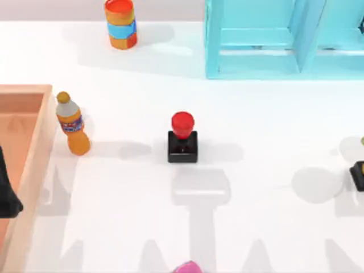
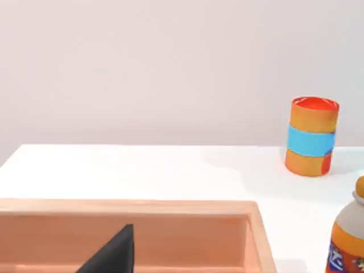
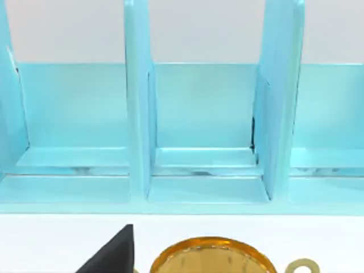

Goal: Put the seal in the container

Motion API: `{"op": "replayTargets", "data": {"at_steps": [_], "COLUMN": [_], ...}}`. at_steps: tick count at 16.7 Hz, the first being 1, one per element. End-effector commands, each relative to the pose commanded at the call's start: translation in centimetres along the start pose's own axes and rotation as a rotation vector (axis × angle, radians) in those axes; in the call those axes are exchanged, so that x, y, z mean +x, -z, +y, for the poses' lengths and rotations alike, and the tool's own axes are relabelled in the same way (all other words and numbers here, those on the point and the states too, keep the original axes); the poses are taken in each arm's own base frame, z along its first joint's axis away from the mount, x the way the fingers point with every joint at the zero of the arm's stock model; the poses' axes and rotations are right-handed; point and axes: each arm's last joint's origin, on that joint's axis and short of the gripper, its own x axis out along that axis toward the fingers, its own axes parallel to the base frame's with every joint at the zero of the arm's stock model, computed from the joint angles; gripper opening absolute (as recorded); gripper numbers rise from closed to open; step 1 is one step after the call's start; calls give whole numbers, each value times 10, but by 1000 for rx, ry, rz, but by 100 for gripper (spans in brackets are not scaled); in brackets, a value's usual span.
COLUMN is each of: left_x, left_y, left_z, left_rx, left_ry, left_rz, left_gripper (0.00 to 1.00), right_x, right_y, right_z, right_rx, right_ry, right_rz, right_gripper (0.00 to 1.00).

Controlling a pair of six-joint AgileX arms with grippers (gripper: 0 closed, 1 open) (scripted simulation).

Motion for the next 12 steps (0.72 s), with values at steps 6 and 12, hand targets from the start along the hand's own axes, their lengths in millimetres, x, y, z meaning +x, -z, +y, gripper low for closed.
{"op": "replayTargets", "data": {"at_steps": [6, 12], "left_x": [1, 23], "left_y": [-19, -98], "left_z": [-2, -15], "left_rx": [-20, -92], "left_ry": [23, 106], "left_rz": [58, 308], "left_gripper": [100, 100], "right_x": [0, 0], "right_y": [0, 0], "right_z": [0, 0], "right_rx": [0, 0], "right_ry": [0, 0], "right_rz": [0, 0], "right_gripper": [100, 100]}}
